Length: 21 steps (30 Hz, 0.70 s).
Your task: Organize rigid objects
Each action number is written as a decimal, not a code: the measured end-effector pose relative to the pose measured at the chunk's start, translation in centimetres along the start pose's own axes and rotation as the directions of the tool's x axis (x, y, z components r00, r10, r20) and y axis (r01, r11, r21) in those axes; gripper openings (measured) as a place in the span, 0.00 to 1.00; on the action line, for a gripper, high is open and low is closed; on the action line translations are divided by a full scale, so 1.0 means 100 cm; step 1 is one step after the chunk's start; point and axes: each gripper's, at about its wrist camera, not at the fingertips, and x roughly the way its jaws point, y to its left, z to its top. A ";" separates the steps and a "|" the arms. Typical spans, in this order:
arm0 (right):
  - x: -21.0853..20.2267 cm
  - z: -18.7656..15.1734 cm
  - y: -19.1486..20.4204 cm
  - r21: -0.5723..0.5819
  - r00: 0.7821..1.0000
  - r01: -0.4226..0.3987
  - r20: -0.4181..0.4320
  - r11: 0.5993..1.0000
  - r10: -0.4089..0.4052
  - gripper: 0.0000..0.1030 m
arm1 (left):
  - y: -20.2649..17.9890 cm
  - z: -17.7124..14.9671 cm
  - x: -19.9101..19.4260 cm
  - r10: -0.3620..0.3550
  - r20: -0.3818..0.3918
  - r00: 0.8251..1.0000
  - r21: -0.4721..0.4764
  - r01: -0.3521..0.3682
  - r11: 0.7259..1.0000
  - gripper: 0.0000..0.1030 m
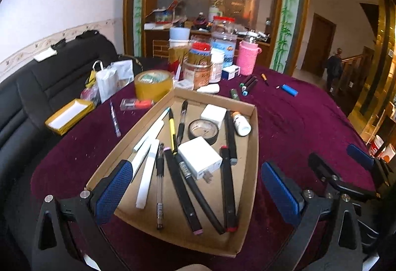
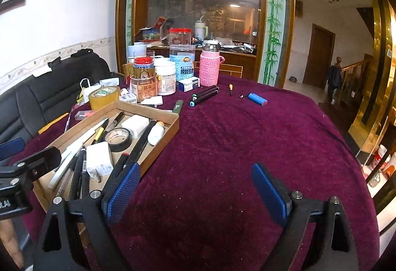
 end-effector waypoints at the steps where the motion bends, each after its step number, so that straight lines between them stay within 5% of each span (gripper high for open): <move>1: 0.000 0.000 0.001 -0.002 1.000 -0.001 -0.001 1.000 0.001 0.91 | 0.001 -0.001 0.002 0.003 -0.008 1.000 -0.002 -0.003 1.000 1.00; 12: 0.005 -0.005 0.014 -0.041 1.000 0.002 -0.031 0.999 -0.004 0.91 | 0.017 -0.008 0.012 0.052 -0.055 0.997 -0.033 -0.054 0.998 1.00; 21: 0.007 -0.007 0.016 -0.044 0.999 0.009 -0.043 0.999 -0.011 0.91 | 0.024 -0.012 0.026 0.059 -0.166 0.984 -0.073 -0.072 0.995 1.00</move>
